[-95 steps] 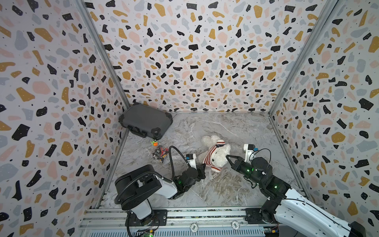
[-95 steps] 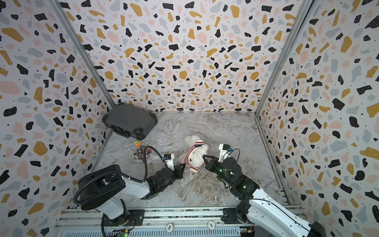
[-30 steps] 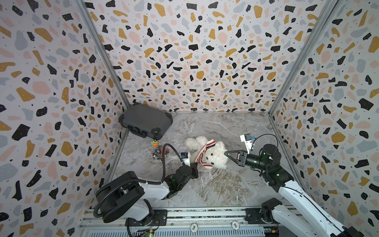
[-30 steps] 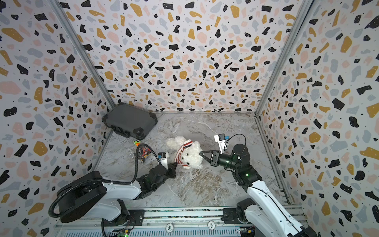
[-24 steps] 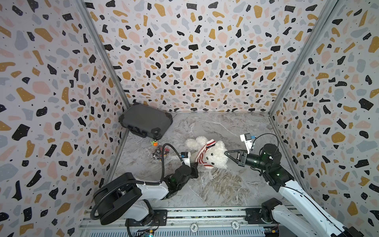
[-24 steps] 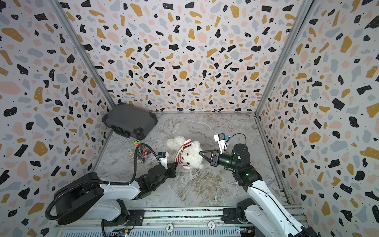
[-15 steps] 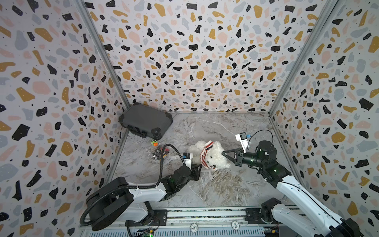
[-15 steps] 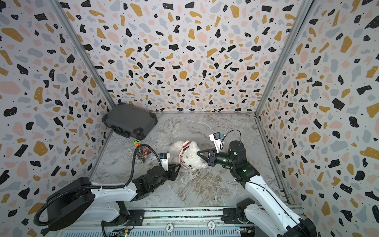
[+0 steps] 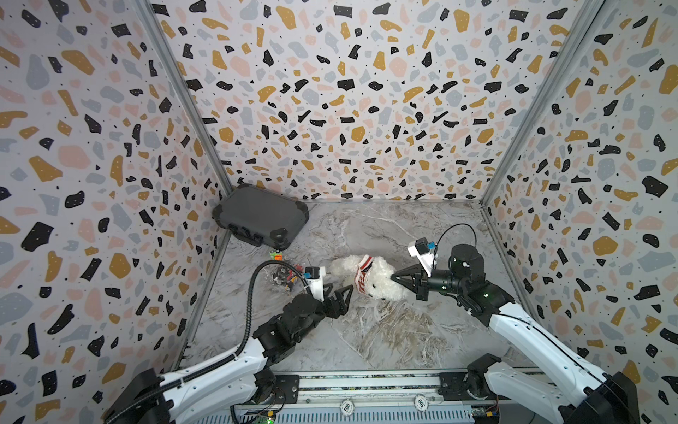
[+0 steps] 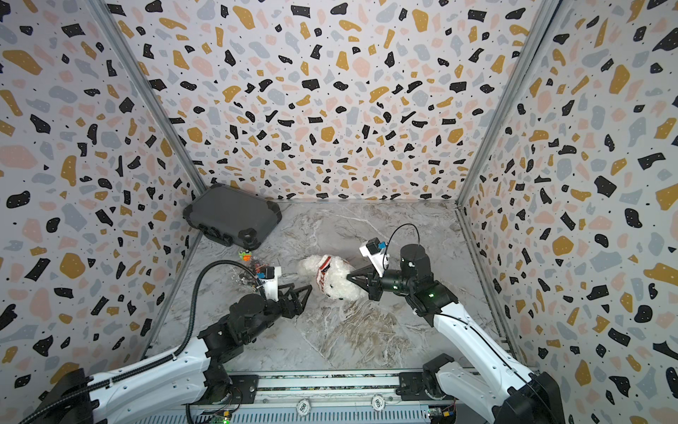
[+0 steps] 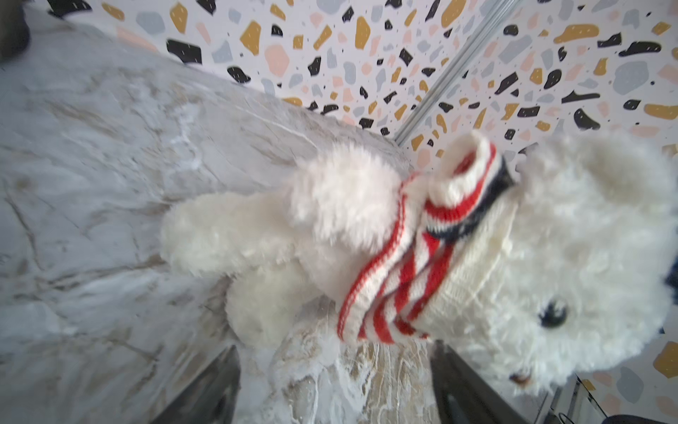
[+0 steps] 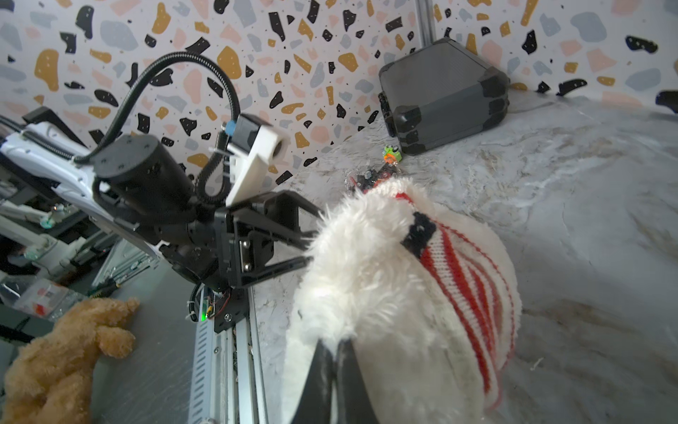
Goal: Dress the teddy bear
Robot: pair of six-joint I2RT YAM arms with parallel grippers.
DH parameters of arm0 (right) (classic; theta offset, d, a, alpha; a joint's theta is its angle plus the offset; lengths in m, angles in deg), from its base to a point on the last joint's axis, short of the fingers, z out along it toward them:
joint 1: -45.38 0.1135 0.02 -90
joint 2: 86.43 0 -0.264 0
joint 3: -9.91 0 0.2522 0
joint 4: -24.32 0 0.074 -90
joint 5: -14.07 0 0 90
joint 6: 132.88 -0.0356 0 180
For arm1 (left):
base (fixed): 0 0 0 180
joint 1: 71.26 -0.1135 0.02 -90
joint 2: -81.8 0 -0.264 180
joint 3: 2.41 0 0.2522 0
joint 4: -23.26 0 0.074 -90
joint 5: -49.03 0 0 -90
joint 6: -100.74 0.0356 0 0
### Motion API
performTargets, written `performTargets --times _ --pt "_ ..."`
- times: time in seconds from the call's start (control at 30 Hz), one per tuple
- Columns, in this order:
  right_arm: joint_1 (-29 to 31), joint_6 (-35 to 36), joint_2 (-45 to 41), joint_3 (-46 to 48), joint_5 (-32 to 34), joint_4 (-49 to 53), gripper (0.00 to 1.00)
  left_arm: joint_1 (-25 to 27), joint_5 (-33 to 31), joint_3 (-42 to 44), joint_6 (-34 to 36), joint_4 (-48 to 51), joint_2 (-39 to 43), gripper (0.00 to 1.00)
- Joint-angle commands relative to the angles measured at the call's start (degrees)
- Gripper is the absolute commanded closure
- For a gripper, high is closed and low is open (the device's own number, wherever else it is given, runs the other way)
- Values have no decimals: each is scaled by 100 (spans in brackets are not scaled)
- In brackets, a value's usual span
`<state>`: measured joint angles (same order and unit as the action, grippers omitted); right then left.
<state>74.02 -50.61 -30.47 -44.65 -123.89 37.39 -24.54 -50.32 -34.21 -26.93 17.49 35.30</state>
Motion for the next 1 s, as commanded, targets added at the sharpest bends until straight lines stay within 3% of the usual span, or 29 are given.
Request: performTargets --times 0.0,0.17,0.3,0.4,0.6,0.9,0.97 --pt "198 776 -189 -168 -257 -128 100 -314 541 -172 228 327 185 7" --pt "319 1030 -246 -125 -407 -308 100 -443 723 -280 227 169 -19 3" --pt "372 1253 -257 -185 -566 -221 100 -522 853 -202 72 -267 -190 8" --pt "405 1261 -298 -140 -468 -279 100 -536 1084 -205 13 -630 -298 27" --pt "412 1235 -213 -163 -415 -237 100 -532 1611 -278 141 -776 -504 51" --pt "409 1289 -51 -306 -285 18 100 -532 1571 -200 115 -635 -233 98" --pt "414 1310 -68 -299 -216 59 100 -532 1525 -220 141 -513 -182 100"
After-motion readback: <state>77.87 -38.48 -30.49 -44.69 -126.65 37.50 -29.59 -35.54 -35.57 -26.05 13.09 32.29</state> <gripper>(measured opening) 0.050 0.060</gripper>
